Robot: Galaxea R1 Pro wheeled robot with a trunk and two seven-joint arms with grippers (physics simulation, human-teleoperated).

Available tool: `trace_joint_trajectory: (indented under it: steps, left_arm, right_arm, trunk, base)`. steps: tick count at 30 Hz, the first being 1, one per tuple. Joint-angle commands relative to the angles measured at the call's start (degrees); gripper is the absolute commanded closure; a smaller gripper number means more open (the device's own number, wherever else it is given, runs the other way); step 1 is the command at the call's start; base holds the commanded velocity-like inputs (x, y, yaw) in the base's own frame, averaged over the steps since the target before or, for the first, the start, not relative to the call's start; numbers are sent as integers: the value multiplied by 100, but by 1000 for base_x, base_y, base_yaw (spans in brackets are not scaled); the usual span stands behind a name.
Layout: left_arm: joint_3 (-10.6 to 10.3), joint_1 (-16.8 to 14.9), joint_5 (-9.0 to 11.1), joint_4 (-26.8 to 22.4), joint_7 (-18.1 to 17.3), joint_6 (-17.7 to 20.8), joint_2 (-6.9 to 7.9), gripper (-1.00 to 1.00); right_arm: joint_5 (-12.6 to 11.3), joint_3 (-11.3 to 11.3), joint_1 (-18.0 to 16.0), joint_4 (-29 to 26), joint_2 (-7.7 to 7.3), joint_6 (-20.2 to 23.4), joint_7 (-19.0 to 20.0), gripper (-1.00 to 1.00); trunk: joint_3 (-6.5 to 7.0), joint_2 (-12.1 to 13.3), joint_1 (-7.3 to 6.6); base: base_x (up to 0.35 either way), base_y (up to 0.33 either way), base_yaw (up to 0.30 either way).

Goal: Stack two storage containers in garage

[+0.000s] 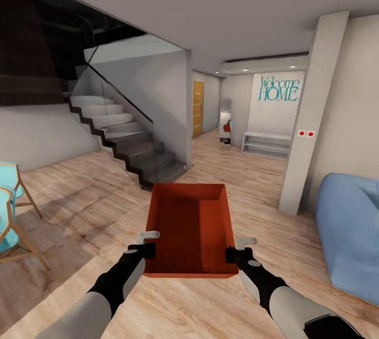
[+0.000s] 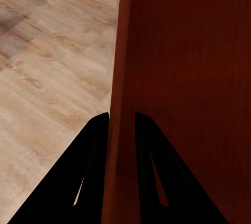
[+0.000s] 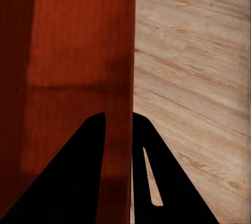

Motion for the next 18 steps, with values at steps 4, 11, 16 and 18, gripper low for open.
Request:
trace_joint_trajectory:
  steps: [4, 11, 16, 18]
  left_arm:
    - [416, -2, 342, -14, 59, 15, 13, 100]
    - [416, -2, 342, -14, 59, 15, 13, 100]
    - [416, -2, 341, -14, 59, 15, 13, 100]
    - [416, -2, 341, -14, 59, 15, 13, 100]
  right_arm:
    - [-29, -150, -5, -13, -4, -22, -9, 100]
    - [-29, -150, -5, -13, -3, -22, -10, 100]
    - [-29, -150, -5, -13, -3, -22, -9, 100]
    - [-29, -150, -5, -13, -1, -22, -9, 100]
  trunk:
    - [-2, -4, 5]
    - [-2, -4, 5]
    - [-2, -4, 5]
    - [-2, -4, 5]
  base:
    - [323, 0, -287]
    - [323, 0, -287]
    - [322, 0, -287]
    - [322, 0, -287]
